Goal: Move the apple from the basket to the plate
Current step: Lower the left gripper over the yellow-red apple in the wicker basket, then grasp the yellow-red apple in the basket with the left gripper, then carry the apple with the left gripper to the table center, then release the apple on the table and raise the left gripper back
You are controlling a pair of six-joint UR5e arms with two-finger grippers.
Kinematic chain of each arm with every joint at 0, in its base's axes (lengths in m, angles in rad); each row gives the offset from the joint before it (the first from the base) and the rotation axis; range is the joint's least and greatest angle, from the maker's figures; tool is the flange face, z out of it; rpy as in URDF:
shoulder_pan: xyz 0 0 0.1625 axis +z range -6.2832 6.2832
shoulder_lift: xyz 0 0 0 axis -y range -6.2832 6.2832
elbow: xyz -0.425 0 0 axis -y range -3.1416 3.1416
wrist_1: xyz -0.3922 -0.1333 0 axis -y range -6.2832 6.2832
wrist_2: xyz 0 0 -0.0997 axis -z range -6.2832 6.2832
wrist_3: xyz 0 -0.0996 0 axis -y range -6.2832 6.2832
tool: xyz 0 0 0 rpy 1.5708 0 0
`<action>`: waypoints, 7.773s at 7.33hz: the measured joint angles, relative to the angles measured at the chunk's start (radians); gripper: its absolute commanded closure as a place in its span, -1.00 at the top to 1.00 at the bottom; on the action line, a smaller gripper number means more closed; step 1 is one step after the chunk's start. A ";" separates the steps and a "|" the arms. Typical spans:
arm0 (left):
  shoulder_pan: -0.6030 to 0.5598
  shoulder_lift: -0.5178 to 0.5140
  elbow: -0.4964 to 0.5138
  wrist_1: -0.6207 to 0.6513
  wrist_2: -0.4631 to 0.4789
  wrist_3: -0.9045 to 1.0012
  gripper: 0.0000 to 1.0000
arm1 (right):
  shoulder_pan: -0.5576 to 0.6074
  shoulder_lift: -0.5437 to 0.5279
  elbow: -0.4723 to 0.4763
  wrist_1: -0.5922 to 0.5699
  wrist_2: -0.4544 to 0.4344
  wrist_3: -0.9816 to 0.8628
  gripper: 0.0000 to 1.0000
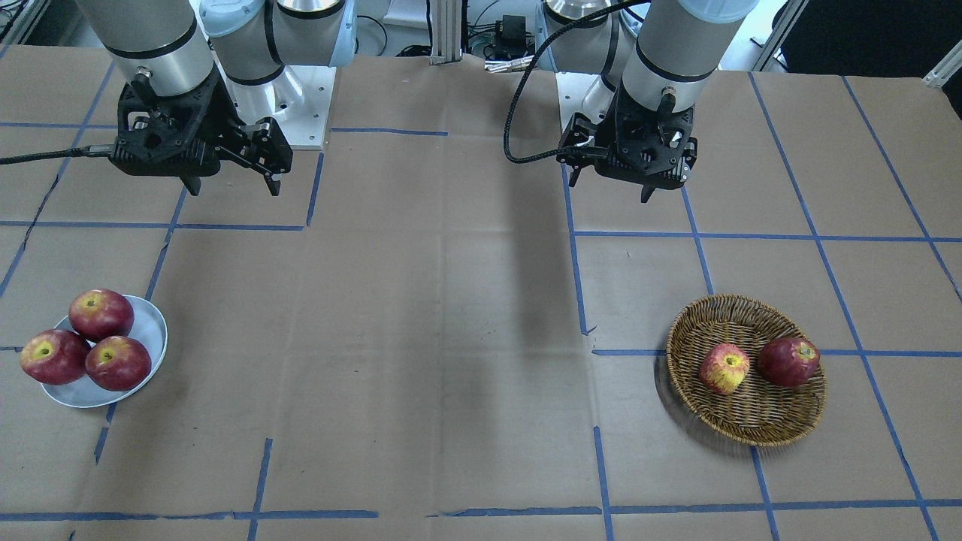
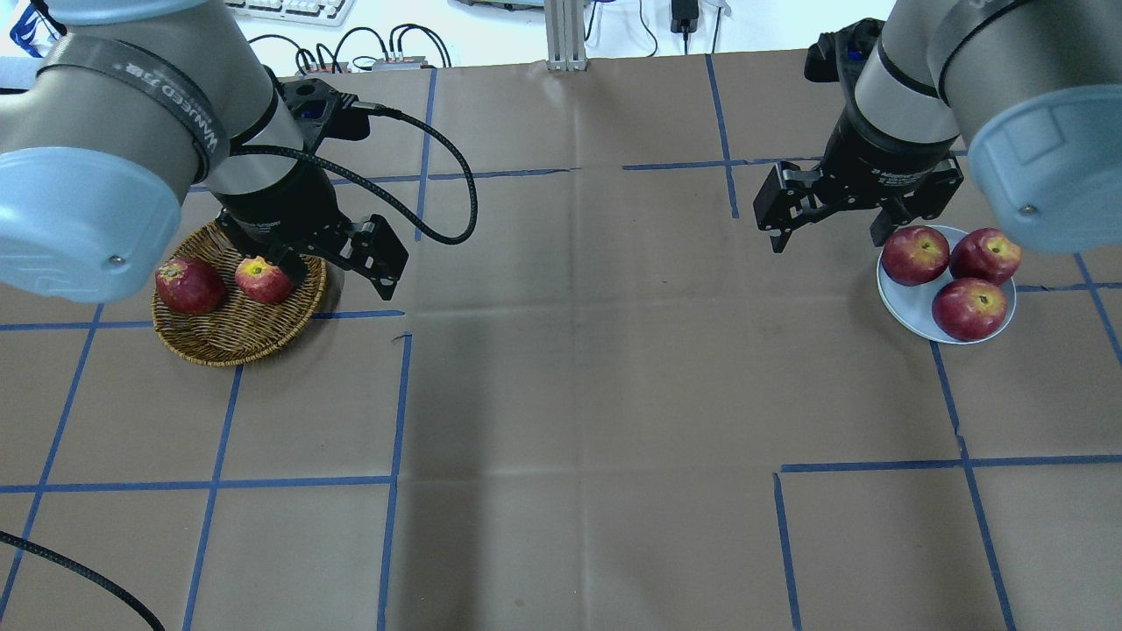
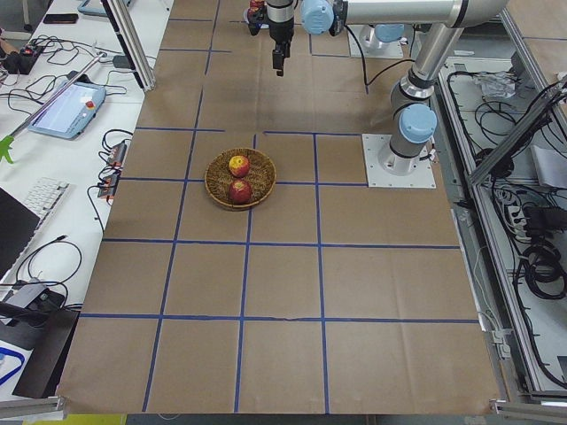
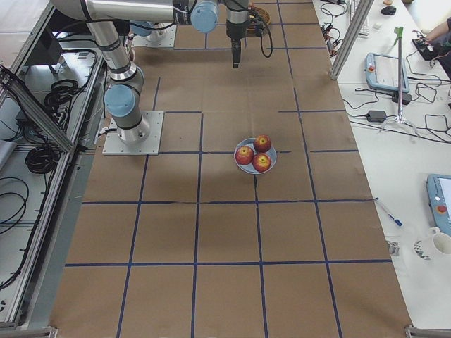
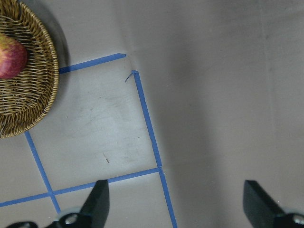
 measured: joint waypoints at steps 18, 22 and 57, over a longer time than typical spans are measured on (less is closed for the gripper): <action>0.199 -0.297 0.015 0.273 0.141 0.334 0.98 | 0.000 0.000 -0.001 0.000 -0.001 -0.001 1.00; 0.295 -0.465 0.033 0.423 0.075 0.491 0.98 | 0.000 0.000 0.000 0.001 0.000 -0.001 1.00; -0.198 -0.275 0.272 0.082 -0.012 -0.263 0.98 | 0.001 0.001 0.001 0.000 -0.005 0.000 1.00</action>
